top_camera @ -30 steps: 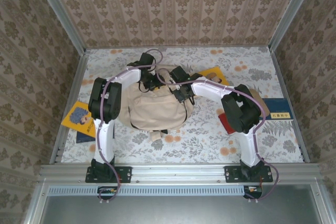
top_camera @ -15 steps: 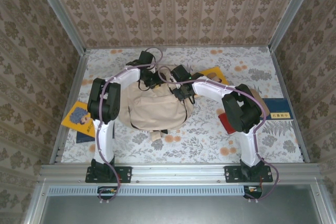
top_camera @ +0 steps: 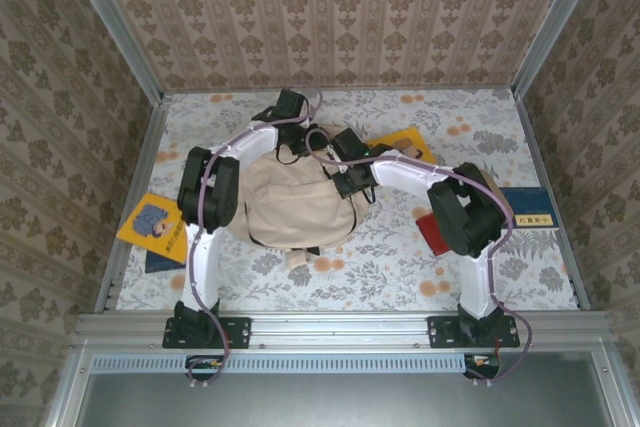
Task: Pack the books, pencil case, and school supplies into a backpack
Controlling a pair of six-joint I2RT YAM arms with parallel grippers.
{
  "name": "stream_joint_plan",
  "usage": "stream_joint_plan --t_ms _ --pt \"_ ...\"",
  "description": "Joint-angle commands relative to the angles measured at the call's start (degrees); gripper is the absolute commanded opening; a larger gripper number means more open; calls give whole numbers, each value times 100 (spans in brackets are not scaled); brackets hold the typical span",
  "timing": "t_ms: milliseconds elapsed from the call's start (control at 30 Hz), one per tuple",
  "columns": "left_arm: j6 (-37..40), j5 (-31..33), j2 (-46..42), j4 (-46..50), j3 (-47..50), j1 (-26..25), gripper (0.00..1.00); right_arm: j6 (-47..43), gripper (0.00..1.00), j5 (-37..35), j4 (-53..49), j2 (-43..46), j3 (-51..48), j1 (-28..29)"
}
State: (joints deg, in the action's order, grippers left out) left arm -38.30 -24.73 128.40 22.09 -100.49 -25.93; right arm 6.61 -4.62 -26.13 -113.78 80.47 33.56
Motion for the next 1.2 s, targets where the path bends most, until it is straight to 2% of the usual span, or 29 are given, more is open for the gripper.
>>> stream_joint_plan --t_ms 0,67,233,667,800,900,967,1067,1167 --pt "-204 441 443 469 -284 18 24 275 0 571 227 679 -413 -59" --pt "-235 586 623 661 -439 -149 22 348 0 961 415 976 -774 -58" --pt "-353 847 833 899 -542 -149 19 534 0 1816 660 1605 -1500 -60" --pt "-721 1078 1072 1000 -733 -59 18 1610 0 2517 887 3257 -3208 115" --pt "-455 776 1035 975 -1045 -61 22 1668 0 2002 820 3370 -3328 82" --pt "29 312 778 1075 -1300 -61 32 1787 0 1601 893 3321 -3196 -121" --pt "355 241 467 1254 -1303 -113 37 1876 0 1481 1029 3214 -3112 -294" --pt "681 249 -16 1618 -1103 -265 42 2078 0 1452 1304 3012 -2986 -617" --pt "678 284 -497 1652 -498 -503 43 2174 0 1534 1523 2830 -2885 -842"
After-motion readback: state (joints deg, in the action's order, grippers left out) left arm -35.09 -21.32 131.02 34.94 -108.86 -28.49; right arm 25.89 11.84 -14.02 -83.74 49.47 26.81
